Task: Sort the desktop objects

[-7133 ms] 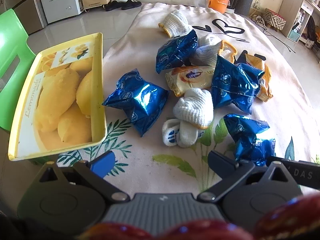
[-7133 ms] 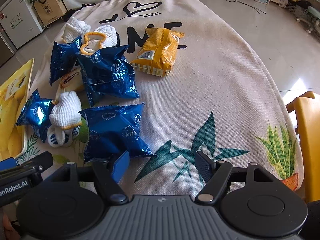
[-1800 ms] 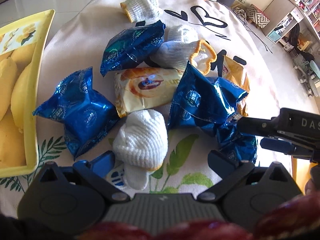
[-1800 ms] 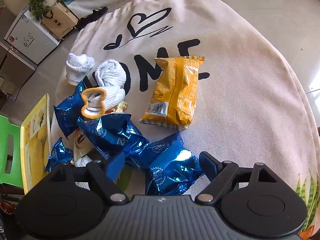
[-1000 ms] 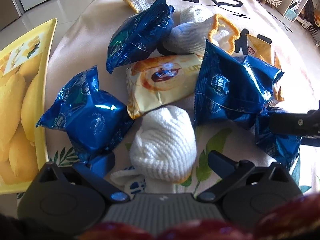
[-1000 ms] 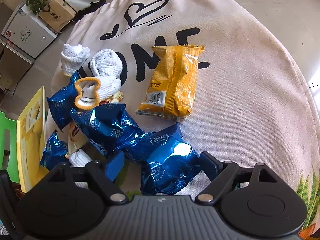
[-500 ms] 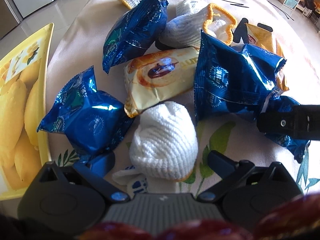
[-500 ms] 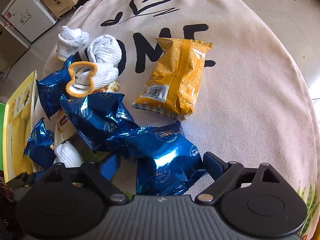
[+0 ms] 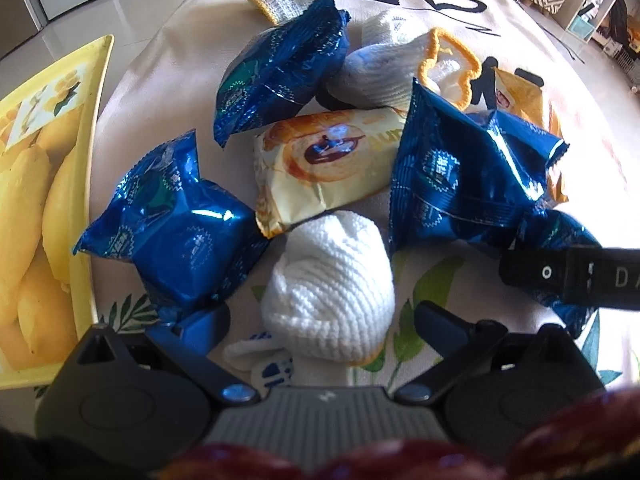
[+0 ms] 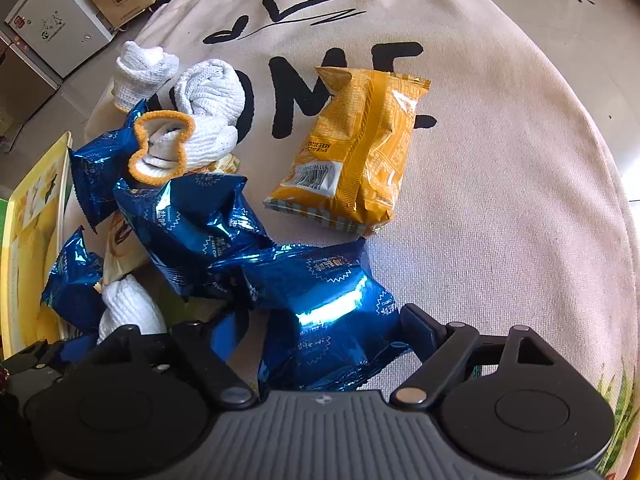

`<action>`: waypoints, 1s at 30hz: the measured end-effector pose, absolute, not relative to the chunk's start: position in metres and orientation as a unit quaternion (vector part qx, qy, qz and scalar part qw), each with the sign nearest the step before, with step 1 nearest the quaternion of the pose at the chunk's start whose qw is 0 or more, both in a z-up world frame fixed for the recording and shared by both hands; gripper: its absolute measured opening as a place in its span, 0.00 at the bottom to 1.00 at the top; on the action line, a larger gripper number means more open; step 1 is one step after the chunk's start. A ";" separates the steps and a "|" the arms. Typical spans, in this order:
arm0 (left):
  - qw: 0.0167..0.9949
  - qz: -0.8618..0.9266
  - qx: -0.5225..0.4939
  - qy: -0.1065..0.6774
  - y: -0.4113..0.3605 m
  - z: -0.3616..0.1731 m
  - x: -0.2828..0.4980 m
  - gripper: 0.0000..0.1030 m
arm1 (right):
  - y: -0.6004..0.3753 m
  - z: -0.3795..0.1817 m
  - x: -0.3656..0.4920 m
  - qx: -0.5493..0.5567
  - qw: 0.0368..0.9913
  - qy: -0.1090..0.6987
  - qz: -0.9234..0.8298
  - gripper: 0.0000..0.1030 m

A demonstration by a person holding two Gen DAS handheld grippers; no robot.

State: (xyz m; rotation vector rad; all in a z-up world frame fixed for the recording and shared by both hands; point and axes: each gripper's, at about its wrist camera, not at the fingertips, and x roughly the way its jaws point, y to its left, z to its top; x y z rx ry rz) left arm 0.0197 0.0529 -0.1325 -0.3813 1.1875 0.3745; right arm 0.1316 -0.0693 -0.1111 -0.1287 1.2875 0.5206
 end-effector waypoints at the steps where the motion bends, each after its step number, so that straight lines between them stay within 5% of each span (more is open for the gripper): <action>1: 0.798 0.174 -0.183 0.548 0.057 -0.132 0.020 0.94 | -0.070 -0.111 0.131 -0.056 0.765 0.595 0.240 0.72; 8: 0.807 0.164 -0.204 0.529 0.059 -0.122 0.016 0.59 | -0.072 -0.104 0.128 -0.033 0.763 0.596 0.248 0.70; 30: 0.819 0.174 -0.225 0.499 0.074 -0.096 -0.008 0.58 | -0.063 -0.073 0.114 0.019 0.742 0.585 0.328 0.68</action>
